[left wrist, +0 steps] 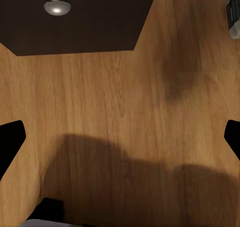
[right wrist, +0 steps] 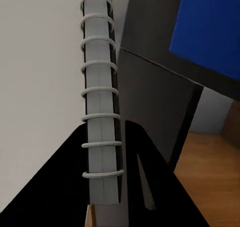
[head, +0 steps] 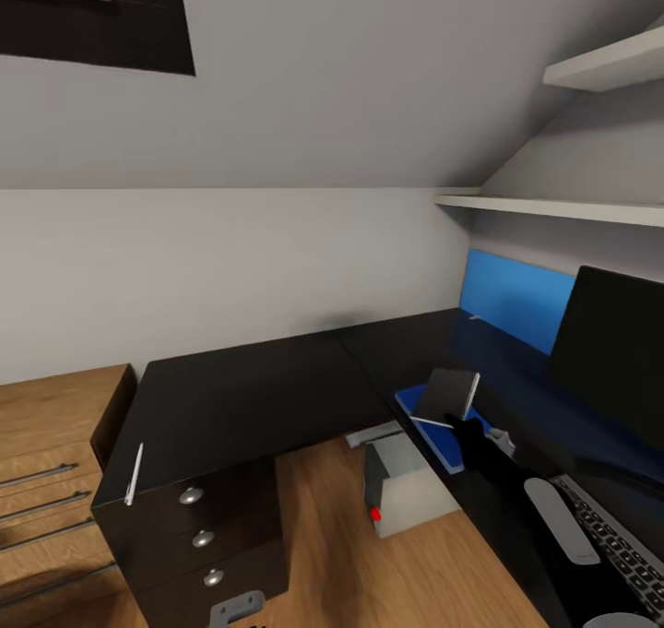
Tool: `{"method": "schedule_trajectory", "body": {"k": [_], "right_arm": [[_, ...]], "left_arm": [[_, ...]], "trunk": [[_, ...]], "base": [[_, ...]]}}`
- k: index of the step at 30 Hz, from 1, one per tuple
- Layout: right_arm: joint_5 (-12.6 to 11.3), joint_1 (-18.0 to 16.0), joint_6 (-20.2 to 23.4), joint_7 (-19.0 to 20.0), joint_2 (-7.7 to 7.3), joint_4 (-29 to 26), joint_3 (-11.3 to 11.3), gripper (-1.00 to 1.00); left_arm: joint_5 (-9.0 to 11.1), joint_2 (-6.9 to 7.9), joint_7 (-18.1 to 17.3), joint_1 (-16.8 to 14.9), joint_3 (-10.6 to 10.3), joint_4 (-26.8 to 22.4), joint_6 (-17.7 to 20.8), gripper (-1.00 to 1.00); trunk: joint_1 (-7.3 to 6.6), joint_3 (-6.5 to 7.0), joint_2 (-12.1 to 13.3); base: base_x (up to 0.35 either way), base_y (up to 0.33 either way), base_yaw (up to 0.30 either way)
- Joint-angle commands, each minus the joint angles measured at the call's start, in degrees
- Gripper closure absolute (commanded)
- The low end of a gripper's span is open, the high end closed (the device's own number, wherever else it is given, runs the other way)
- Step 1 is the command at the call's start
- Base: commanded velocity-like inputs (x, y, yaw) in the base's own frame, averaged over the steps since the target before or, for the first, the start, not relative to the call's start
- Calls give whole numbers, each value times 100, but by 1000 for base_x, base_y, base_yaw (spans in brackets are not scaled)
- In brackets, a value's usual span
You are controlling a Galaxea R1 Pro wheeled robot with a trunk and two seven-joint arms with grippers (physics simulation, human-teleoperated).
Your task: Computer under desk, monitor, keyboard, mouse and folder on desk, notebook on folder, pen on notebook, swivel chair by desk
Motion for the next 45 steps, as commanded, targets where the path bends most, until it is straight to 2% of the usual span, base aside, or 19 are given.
{"method": "schedule_trajectory", "body": {"k": [1,7,9,15,29,45], "right_arm": [[-31,-3,26,-8,2,2,-11,100],[-35,-3,19,-186,3,2,-18,100],[-35,-3,18,-351,3,2,-41,100],[-35,-3,18,-660,3,2,-135,100],[-28,-4,15,-813,3,2,-161,100],[-26,-3,-63,-831,2,5,-161,100]], "left_arm": [[52,2,45,0,-12,0,11,-100],[52,-2,44,0,-17,18,10,-100],[52,-6,44,0,-24,20,10,-100],[59,0,44,0,-173,27,10,-100],[74,-15,31,0,-230,21,10,-100],[81,-25,41,0,-237,21,2,-100]], "trunk": [[2,-5,-3],[2,-5,-3],[2,-5,-3],[2,-5,-3],[2,-5,-3],[353,-292,-645]], "base": [[106,0,0],[72,0,0],[214,0,0],[84,0,0],[4,0,0],[0,0,0]]}}
